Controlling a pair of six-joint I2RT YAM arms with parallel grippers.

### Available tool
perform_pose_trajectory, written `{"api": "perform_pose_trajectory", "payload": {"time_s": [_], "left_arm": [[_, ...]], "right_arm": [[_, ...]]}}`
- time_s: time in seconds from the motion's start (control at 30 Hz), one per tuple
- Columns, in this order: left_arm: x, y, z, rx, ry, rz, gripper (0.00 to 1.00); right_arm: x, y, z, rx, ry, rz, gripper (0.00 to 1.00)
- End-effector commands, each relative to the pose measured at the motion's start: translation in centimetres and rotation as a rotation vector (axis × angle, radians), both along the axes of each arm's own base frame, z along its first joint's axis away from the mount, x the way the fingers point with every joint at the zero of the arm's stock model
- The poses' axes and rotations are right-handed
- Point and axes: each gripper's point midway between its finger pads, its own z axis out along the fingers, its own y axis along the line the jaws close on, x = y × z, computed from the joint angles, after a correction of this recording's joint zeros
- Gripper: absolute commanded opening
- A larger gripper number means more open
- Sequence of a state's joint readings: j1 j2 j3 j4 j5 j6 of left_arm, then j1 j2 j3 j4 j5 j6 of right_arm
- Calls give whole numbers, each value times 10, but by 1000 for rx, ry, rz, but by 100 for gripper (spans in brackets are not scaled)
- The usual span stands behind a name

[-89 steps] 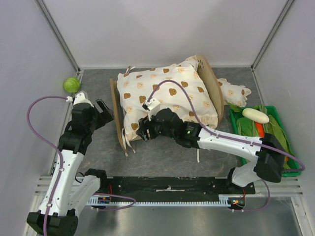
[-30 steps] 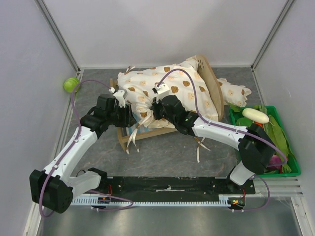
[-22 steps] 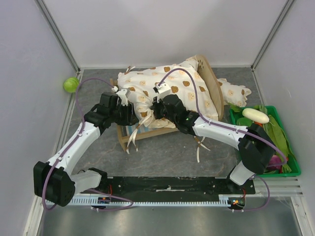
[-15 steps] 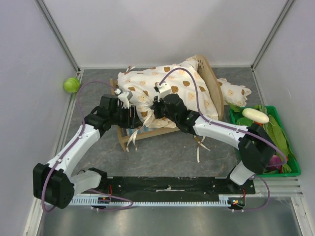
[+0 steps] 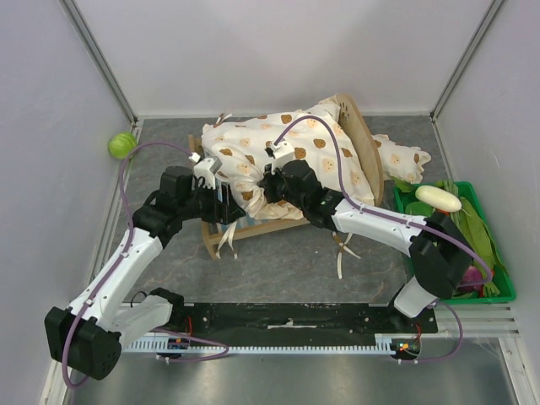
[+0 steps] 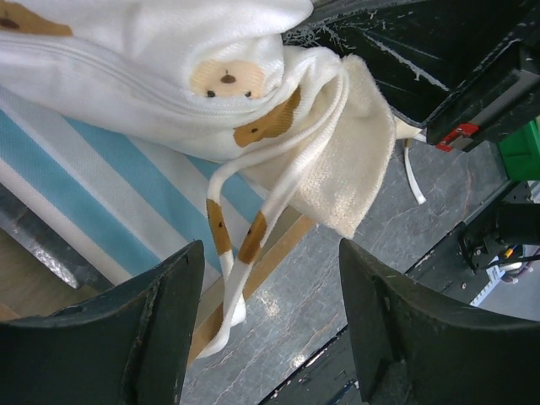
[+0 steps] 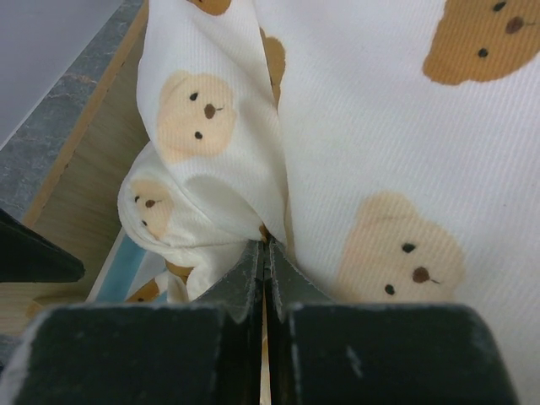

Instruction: Set up the pet bed

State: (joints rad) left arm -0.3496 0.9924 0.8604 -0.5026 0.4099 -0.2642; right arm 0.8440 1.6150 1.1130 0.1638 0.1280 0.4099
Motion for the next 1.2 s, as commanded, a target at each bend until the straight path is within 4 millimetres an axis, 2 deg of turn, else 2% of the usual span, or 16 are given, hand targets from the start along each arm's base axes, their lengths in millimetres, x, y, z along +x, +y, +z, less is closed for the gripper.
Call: {"api": "perform_pose_trajectory", "payload": {"time_s": [0.0, 0.4, 0.43, 0.57, 0.6, 0.67, 0.7, 0.87, 0.9, 1.0, 1.17], "left_arm": [[0, -10, -3, 5, -2, -41, 71], [1, -6, -27, 170, 29, -12, 67], [0, -6, -30, 183, 37, -16, 60], [2, -8, -35, 210, 51, -20, 47], [3, -7, -33, 215, 48, -13, 37], [3, -6, -30, 216, 34, -4, 34], [3, -6, -24, 208, 16, -2, 29], [-1, -1, -13, 213, -3, 7, 25], [-1, 0, -9, 211, -11, 6, 16], [-3, 3, -5, 213, -25, 11, 2], [-7, 7, 5, 225, -41, 9, 2]], "right_arm": [[8, -11, 27, 46, -51, -40, 0], [8, -9, 28, 51, -46, -34, 0], [9, -10, 28, 52, -47, -36, 0], [9, -8, 28, 57, -42, -33, 0], [8, -8, 26, 56, -40, -30, 0], [8, -8, 25, 55, -39, -30, 0], [7, -8, 26, 57, -39, -30, 0], [7, -10, 26, 54, -39, -33, 1], [6, -9, 27, 57, -41, -30, 0], [5, -10, 25, 54, -38, -29, 0], [0, -9, 27, 69, -29, -8, 0]]}}
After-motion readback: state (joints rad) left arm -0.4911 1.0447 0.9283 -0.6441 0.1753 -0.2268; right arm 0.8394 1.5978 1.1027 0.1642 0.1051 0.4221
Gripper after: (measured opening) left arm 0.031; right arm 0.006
